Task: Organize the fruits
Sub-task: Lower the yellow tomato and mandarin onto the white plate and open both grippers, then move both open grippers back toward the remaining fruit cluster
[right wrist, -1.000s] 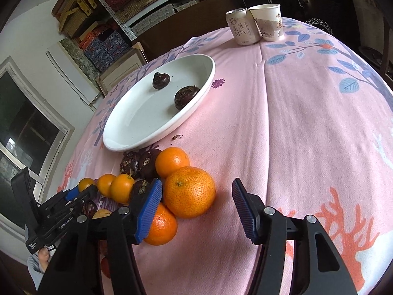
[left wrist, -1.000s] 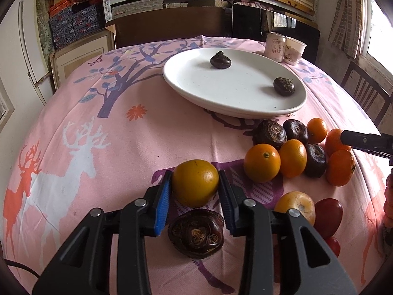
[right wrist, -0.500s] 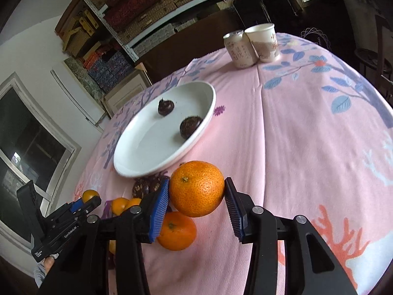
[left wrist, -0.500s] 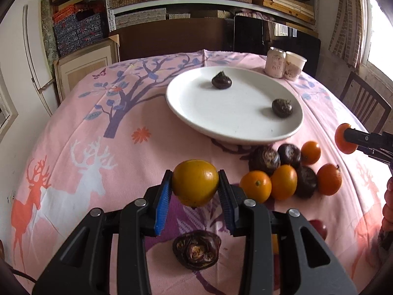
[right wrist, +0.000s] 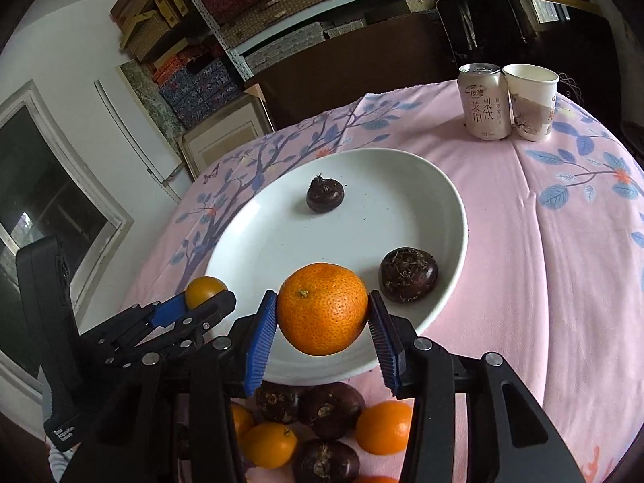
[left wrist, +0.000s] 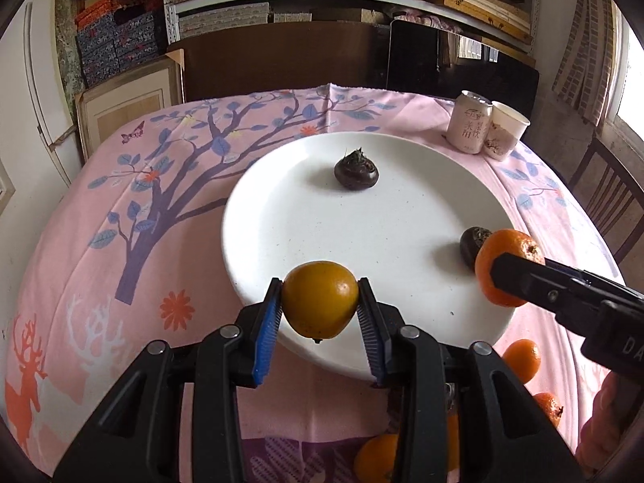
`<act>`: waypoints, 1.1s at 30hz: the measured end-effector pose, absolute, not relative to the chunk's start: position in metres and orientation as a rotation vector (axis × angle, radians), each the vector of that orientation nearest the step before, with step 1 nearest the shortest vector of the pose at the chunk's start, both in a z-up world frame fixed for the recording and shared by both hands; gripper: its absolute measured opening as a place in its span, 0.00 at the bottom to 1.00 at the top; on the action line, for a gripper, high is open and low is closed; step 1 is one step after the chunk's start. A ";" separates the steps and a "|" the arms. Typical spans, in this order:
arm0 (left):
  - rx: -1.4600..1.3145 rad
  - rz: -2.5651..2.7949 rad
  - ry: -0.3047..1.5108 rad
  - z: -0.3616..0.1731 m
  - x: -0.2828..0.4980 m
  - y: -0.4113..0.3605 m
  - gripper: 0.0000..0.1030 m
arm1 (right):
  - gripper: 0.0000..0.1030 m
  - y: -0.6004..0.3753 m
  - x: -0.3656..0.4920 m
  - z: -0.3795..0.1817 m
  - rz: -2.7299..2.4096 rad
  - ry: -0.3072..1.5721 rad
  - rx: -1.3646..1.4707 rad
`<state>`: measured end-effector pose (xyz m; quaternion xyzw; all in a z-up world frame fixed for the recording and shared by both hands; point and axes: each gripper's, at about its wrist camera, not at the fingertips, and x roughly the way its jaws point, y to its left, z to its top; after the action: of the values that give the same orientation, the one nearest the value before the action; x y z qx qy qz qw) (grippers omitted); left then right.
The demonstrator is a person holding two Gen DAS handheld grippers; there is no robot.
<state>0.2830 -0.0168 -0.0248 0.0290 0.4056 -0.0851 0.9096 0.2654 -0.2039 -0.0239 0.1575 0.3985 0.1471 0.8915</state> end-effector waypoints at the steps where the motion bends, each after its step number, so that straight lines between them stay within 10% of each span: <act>1: 0.060 -0.171 0.838 -0.027 0.284 -0.016 0.46 | 0.47 -0.204 0.267 -0.025 0.299 0.823 0.314; 33: 0.185 -0.238 0.785 -0.039 0.186 -0.013 0.72 | 0.68 -0.274 0.179 -0.024 0.243 0.713 0.489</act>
<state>0.1861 -0.0128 -0.0385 0.0899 0.3812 -0.1156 0.9128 0.1793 -0.2739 -0.0237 0.2361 0.3447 0.1174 0.9009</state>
